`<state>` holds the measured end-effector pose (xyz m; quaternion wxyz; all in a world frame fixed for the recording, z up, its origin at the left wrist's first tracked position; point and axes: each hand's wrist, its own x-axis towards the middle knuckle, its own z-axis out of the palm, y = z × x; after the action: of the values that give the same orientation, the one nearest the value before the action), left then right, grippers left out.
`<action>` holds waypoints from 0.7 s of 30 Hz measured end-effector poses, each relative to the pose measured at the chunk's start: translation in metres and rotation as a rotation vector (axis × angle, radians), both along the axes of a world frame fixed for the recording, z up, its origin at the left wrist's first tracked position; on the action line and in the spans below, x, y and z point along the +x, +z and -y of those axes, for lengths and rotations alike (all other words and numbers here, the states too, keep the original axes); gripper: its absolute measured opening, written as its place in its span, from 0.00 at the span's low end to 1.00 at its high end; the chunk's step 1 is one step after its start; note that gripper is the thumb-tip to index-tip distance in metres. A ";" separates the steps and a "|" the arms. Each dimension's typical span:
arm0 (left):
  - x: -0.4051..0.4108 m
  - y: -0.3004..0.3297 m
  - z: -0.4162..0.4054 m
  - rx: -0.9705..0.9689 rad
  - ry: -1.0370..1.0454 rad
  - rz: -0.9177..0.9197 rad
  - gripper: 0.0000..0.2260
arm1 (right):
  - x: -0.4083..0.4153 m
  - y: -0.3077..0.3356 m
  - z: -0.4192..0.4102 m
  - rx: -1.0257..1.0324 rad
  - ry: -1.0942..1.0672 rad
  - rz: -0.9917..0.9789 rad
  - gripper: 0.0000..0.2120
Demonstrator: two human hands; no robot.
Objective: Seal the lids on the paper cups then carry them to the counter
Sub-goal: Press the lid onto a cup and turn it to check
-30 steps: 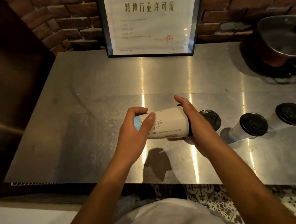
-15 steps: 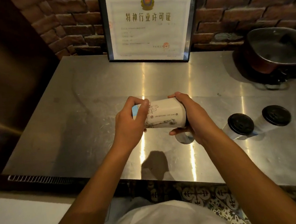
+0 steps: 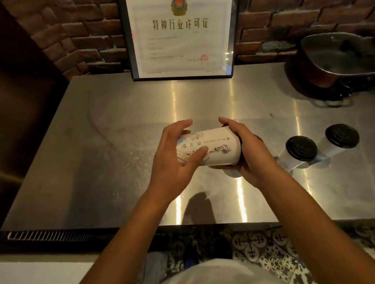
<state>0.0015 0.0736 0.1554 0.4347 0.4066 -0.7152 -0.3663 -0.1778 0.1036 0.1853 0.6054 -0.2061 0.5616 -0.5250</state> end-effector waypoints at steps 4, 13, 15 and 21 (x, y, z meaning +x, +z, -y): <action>0.017 -0.017 0.004 -0.264 0.117 0.078 0.15 | 0.015 0.002 0.000 0.050 0.069 -0.001 0.19; 0.019 0.011 0.014 0.650 0.154 -0.133 0.15 | 0.049 -0.022 -0.022 -0.356 -0.154 -0.495 0.13; 0.017 0.013 0.014 0.583 0.133 -0.119 0.14 | 0.043 -0.022 -0.019 -0.288 -0.160 -0.438 0.10; 0.011 -0.002 -0.008 0.034 0.140 -0.008 0.14 | 0.027 0.000 -0.002 0.075 -0.156 0.021 0.11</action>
<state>0.0128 0.0815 0.1538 0.4549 0.4614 -0.6770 -0.3490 -0.1505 0.1061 0.1856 0.5759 -0.1335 0.5888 -0.5512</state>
